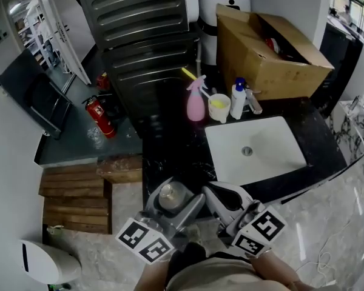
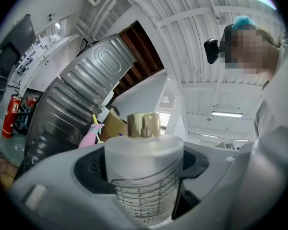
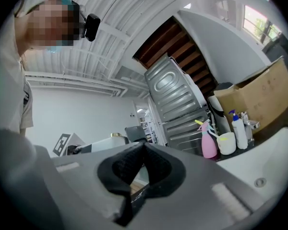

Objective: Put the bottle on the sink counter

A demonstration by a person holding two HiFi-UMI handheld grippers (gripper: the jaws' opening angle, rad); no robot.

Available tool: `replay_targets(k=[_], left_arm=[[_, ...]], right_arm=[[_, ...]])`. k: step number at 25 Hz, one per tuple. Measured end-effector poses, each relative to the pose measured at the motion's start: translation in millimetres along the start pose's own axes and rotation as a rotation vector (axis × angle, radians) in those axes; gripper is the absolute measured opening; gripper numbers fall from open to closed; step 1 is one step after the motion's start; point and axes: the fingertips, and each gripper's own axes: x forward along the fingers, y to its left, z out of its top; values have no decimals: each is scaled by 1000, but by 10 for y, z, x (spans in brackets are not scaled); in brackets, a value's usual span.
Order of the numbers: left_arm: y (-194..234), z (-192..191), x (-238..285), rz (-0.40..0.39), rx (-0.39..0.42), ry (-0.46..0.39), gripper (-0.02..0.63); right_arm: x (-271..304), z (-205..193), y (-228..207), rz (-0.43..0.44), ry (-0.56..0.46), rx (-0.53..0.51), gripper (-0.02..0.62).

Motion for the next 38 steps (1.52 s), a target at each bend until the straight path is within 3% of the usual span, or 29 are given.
replay_targets(k=[11,22,30,38], left_arm=[[1102,207,387,65,23,60,350],[1962,252,817,63,38,132,350],[2440,102,1204,71,99,191,350],[2763,-56,1507,82,75,220,350]], right_arm=[[830,47,-681,-77,2,-4,3],[1407,-100,-1162,-150,38,1,3],[1524,-264,-1572,-227,69,35,3],[1631,-412,-1925,-268,122,39,3]])
